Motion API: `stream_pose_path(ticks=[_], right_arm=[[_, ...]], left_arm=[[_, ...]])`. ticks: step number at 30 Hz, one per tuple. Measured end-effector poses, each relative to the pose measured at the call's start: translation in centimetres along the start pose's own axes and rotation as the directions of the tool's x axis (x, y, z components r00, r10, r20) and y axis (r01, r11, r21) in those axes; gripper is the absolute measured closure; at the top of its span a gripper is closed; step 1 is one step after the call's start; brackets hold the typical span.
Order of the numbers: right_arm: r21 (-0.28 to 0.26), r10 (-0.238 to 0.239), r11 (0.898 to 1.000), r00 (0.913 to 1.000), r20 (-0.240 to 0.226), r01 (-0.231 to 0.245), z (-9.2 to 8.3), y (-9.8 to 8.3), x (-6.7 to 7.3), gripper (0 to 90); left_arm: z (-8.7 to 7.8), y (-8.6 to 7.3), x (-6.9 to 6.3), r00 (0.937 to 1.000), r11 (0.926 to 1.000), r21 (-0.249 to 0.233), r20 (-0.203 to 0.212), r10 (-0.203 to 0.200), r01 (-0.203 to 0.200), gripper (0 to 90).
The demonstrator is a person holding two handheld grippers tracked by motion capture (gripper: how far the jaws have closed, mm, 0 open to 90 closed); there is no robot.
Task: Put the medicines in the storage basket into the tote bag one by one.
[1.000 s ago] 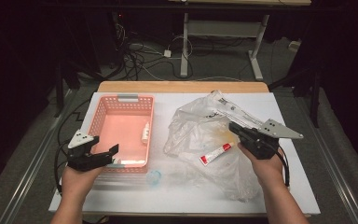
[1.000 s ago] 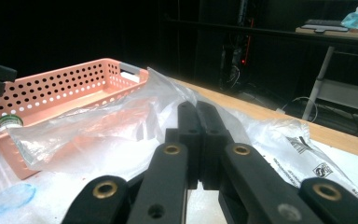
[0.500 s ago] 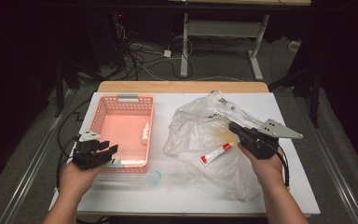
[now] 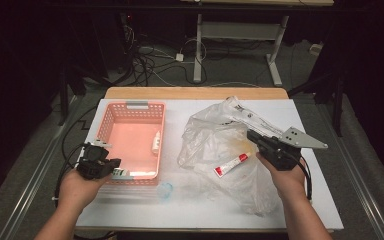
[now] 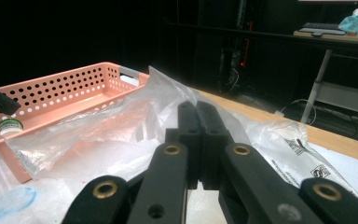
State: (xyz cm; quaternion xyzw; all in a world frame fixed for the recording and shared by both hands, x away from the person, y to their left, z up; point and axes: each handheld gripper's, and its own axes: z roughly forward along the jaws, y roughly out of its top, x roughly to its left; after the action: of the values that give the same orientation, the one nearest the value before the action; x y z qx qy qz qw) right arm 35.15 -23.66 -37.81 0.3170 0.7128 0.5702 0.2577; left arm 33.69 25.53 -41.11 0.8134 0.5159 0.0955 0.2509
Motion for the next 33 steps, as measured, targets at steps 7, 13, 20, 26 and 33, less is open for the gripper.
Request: stream_pose_path(ticks=[7, 13, 20, 26, 33], right_arm=[[-0.004, 0.002, 1.0, 1.0, -0.004, -0.002, -0.2, 0.2, 0.1, 90.0], [-0.01, 0.002, 1.0, 1.0, -0.003, -0.002, -0.3, 0.2, 0.1, 90.0], [-0.005, 0.0, 1.0, 1.0, -0.004, 0.0, -0.2, 0.2, 0.1, 90.0], [-0.003, -0.004, 1.0, 0.9999, -0.01, 0.004, 0.0, 0.1, 0.3, 90.0], [0.001, 0.0, 1.0, 1.0, -0.005, 0.0, 0.0, 0.0, 0.2, 90.0]], left_arm=[[0.2, 0.6, 0.0, 1.0, 0.9903, 0.139, -0.003, 0.002, -0.002, 87.9], [0.7, 1.1, 0.3, 0.9999, 0.9738, 0.227, 0.012, -0.011, 0.008, 87.9], [1.1, 1.5, 0.4, 0.9997, 0.9569, 0.29, 0.024, -0.008, 0.0, 87.9], [2.2, 3.0, 0.6, 0.9997, 0.9449, 0.327, 0.016, 0.018, -0.022, 87.9], [2.3, 6.3, 1.7, 0.9987, 0.9885, 0.151, -0.05, 0.005, 0.003, 87.3]])
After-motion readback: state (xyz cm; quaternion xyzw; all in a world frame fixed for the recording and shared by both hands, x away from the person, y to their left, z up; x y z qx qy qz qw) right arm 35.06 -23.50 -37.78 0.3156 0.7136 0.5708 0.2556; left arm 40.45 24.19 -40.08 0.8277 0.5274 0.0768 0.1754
